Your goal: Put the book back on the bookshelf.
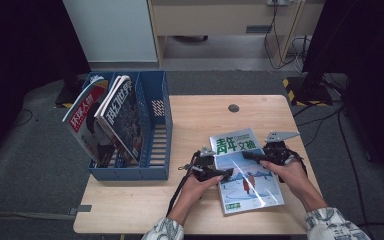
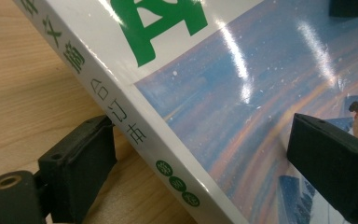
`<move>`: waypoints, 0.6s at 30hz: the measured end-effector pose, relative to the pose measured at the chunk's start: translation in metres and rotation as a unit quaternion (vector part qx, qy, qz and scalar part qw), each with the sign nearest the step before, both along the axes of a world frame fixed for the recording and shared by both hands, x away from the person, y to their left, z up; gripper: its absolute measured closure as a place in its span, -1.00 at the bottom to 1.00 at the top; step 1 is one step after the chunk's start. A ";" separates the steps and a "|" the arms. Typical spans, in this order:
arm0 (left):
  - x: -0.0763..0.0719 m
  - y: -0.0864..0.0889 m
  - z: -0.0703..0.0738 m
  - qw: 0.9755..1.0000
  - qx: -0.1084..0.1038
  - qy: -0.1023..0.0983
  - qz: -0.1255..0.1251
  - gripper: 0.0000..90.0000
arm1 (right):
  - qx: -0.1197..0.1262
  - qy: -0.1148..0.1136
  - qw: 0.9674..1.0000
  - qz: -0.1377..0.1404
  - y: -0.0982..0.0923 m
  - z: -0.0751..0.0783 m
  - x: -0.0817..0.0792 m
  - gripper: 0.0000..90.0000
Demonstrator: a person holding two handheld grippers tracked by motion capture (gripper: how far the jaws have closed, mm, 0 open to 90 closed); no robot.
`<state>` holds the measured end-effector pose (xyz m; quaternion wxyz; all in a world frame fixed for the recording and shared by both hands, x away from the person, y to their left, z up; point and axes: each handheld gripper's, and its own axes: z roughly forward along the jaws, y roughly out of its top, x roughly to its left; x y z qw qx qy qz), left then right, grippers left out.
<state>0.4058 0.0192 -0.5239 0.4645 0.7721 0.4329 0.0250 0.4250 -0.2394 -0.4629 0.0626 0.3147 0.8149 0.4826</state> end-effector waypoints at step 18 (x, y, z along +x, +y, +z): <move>0.000 0.000 0.002 1.000 0.000 0.007 0.008 -0.45 | -0.015 0.004 0.999 -0.029 -0.004 -0.021 0.006 0.54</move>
